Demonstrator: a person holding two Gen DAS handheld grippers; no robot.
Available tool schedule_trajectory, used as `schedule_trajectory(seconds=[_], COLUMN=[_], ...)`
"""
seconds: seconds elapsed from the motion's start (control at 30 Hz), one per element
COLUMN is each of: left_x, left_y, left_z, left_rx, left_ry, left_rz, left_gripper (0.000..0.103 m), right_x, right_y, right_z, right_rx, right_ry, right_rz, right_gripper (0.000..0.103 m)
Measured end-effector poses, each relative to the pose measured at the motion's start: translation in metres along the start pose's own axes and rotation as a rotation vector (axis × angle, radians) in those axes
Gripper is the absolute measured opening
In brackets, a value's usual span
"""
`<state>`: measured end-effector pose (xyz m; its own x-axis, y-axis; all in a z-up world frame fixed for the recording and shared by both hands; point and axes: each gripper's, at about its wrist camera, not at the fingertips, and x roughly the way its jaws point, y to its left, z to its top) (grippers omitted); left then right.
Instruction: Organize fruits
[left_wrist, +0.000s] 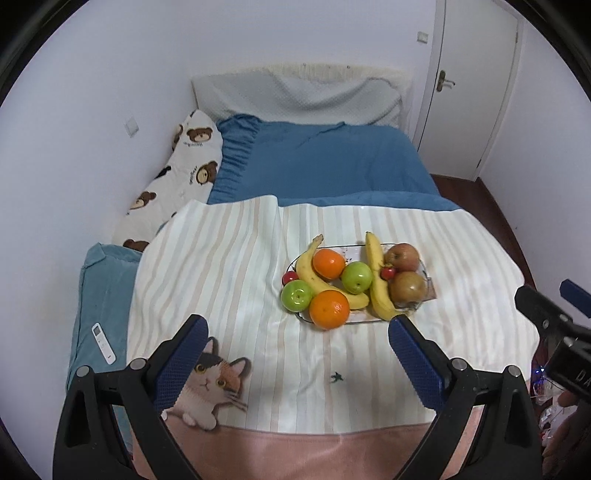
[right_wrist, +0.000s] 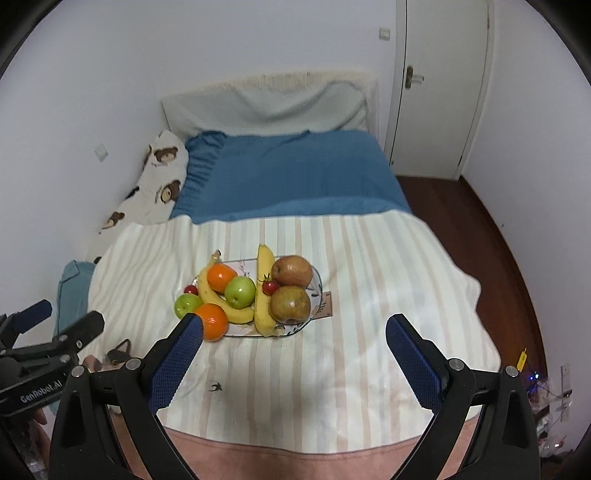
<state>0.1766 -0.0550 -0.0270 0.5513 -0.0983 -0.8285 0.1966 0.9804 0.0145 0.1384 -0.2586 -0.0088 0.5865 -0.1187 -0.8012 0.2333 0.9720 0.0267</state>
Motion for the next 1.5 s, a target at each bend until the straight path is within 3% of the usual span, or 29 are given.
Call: schedule_trajectory(seconds=[0.43, 0.73, 1.07, 1.5], left_x=[-0.078, -0.11, -0.096, -0.029], left_y=[-0.007, -0.004, -0.003, -0.012], left_z=[-0.03, -0.042, -0.043, -0.024], left_rx=[0.002, -0.013, -0.018, -0.004], left_ry=[-0.074, -0.132, -0.106, -0.067], left_rz=[-0.024, 0.009, 0.001, 0.008], left_gripper=[0.1, 0.1, 0.1, 0.1], right_x=[-0.107, -0.14, -0.131, -0.051], right_y=[0.008, 0.009, 0.004, 0.001], right_z=[-0.036, -0.05, -0.05, -0.037], right_rx=[-0.056, -0.063, -0.043, -0.02], right_ry=[-0.115, -0.142, -0.134, -0.127], right_rz=[0.018, 0.039, 0.045, 0.023], right_gripper=[0.101, 0.101, 0.101, 0.101])
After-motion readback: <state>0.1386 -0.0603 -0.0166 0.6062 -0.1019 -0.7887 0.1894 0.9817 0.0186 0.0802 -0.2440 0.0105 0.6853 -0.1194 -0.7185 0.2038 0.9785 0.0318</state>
